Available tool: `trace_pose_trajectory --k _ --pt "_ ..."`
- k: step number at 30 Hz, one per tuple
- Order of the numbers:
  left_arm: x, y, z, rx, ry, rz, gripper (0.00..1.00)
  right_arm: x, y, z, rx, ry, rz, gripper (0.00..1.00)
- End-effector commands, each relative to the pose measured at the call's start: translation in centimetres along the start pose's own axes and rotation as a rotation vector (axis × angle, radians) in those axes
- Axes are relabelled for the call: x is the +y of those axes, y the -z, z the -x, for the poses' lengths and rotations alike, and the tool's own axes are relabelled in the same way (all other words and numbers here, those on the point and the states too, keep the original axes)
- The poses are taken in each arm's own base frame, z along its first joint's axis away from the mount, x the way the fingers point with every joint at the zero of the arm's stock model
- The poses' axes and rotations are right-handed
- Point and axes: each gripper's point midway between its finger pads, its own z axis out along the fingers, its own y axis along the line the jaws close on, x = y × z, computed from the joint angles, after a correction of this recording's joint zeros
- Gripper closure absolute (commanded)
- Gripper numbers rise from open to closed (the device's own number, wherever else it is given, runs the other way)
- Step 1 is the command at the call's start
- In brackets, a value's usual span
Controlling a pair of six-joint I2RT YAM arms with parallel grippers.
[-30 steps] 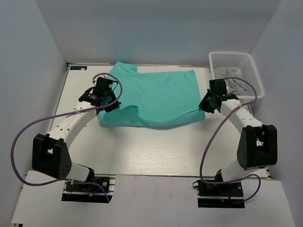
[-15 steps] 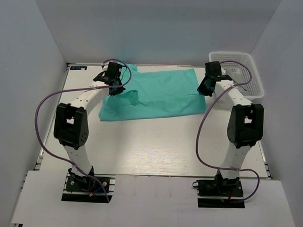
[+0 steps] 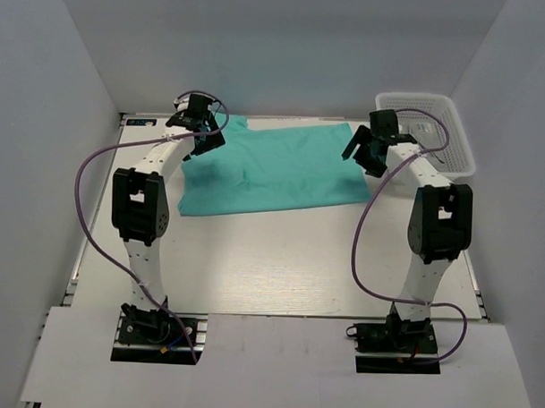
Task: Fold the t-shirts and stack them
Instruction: Fold the flattened tshirt in 1/3 of the way
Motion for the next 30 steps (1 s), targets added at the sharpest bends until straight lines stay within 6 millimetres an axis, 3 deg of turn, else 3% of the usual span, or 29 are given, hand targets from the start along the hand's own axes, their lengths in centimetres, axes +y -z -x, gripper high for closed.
trace_pose_trajectory --k 1,3,6,12,14,16,20,21,23,24,26,28,30 --pt "0.1 4.1 -1.5 0.008 -0.017 -0.087 0.00 2.9 3.3 -0.1 -0.042 0.021 0.178 0.12" --pt "-0.3 5.5 -2.8 0.030 -0.007 -0.145 0.00 3.1 3.5 -1.5 -0.018 0.037 0.212 0.10" --pt "1.3 5.3 -7.2 0.112 0.006 -0.151 0.00 2.4 2.6 -3.4 0.022 0.042 0.191 0.10" --pt "2.5 3.6 -11.7 0.184 0.024 -0.150 0.00 1.9 -0.2 -5.9 0.069 0.074 0.173 0.10" --pt "2.8 3.1 -12.6 0.217 0.017 -0.138 0.00 0.7 -1.6 -7.0 0.104 0.087 0.130 0.10" --pt "4.8 2.6 -14.3 0.256 0.025 -0.034 0.00 -1.1 -2.5 -7.6 0.098 0.101 0.037 0.10" --pt "7.1 2.4 -17.4 0.324 0.030 0.043 0.00 -4.2 -3.3 -11.0 0.159 0.111 -0.036 0.10" --pt "8.0 2.6 -18.6 0.345 0.033 0.061 0.00 -5.0 -3.1 -12.0 0.176 0.108 -0.053 0.10" --pt "8.6 3.5 -19.0 0.344 0.043 0.062 0.00 -6.3 -2.8 -13.8 0.209 0.085 -0.086 0.10" --pt "9.6 3.8 -20.3 0.360 0.037 0.074 0.00 -6.3 -2.2 -14.0 0.203 0.078 -0.085 0.10" --pt "10.5 4.5 -21.3 0.369 0.048 0.085 0.00 -7.4 -0.9 -16.1 0.223 0.067 -0.088 0.10" --pt "12.5 6.0 -23.9 0.423 0.054 0.108 0.00 -8.8 0.6 -18.1 0.250 0.076 -0.099 0.10" --pt "12.9 7.7 -24.4 0.426 0.091 0.086 0.00 -9.1 1.9 -18.7 0.242 0.084 -0.101 0.10"
